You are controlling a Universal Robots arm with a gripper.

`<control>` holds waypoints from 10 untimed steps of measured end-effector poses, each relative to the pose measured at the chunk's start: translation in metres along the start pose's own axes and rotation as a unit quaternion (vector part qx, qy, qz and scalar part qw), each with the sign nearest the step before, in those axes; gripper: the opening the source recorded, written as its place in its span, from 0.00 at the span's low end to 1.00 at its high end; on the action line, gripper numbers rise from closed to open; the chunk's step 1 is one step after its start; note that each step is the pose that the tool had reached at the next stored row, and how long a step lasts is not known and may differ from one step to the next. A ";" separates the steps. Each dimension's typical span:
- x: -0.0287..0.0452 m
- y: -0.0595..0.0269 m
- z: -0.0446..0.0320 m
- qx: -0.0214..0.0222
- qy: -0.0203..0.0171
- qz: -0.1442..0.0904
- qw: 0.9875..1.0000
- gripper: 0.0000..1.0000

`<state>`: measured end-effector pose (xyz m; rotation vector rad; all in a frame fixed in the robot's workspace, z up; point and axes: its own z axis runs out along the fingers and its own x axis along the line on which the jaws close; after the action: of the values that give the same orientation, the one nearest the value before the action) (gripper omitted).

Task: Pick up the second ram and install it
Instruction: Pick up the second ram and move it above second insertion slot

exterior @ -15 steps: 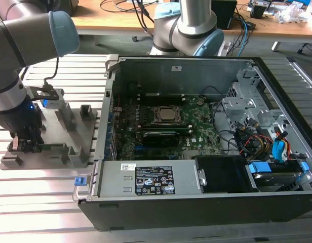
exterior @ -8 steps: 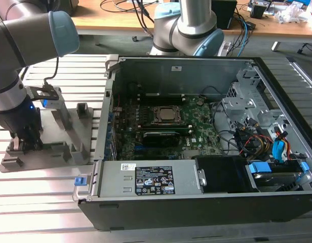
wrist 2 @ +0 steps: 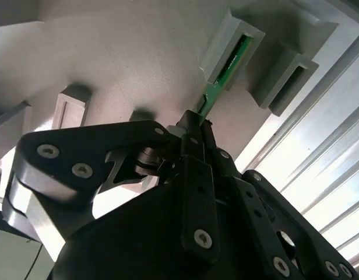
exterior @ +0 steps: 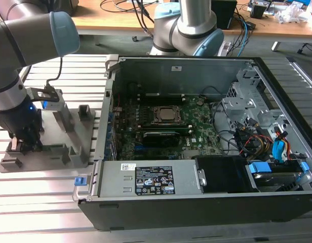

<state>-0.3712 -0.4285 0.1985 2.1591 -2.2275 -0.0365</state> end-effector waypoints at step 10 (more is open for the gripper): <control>0.0000 0.0000 0.0000 0.000 -0.007 0.010 1.000 0.14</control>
<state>-0.3713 -0.4284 0.1985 2.1421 -2.2569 -0.0520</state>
